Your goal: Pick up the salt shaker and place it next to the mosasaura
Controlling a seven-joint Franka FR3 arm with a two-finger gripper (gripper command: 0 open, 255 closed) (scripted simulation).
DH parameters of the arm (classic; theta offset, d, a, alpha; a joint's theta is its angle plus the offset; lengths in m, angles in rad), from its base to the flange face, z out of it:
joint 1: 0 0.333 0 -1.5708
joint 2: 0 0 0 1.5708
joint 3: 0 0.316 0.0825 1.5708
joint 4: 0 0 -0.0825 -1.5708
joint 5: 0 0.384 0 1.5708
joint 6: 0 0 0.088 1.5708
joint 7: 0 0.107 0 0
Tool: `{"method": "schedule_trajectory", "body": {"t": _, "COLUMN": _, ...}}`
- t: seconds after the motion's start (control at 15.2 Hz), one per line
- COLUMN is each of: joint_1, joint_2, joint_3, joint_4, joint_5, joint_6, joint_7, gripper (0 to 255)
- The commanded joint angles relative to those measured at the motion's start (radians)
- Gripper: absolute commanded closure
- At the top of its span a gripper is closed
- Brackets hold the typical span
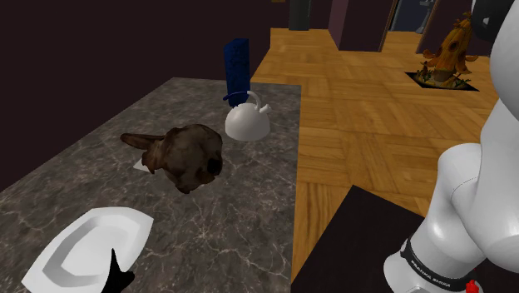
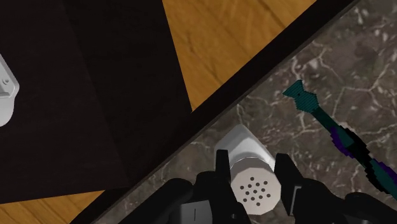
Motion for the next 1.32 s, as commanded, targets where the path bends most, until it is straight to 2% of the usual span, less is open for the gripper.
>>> {"method": "schedule_trajectory", "body": {"t": 0.0, "joint_1": 0.000, "joint_2": 0.000, "joint_3": 0.000, "joint_4": -0.002, "joint_5": -0.001, "joint_6": 0.002, "joint_7": 0.000, "gripper": 255}}
{"method": "schedule_trajectory", "body": {"t": 0.2, "joint_1": 0.000, "joint_2": 0.000, "joint_3": 0.000, "joint_4": -0.002, "joint_5": -0.001, "joint_6": 0.002, "joint_7": 0.000, "gripper": 255}}
{"method": "schedule_trajectory", "body": {"t": 0.26, "joint_1": 0.000, "joint_2": 0.000, "joint_3": 0.000, "joint_4": -0.002, "joint_5": 0.000, "joint_6": 0.002, "joint_7": 0.000, "gripper": 0}}
{"method": "schedule_trajectory", "body": {"t": 0.59, "joint_1": 0.000, "joint_2": 0.000, "joint_3": 0.000, "joint_4": -0.002, "joint_5": 0.000, "joint_6": 0.002, "joint_7": 0.000, "gripper": 0}}
{"method": "schedule_trajectory", "body": {"t": 0.86, "joint_1": -0.015, "joint_2": -0.060, "joint_3": 0.007, "joint_4": 0.088, "joint_5": 0.058, "joint_6": -0.120, "joint_7": -0.043, "gripper": 0}}
{"method": "schedule_trajectory", "body": {"t": 1.25, "joint_1": -0.014, "joint_2": -0.060, "joint_3": 0.007, "joint_4": 0.088, "joint_5": 0.058, "joint_6": -0.120, "joint_7": -0.043, "gripper": 0}}
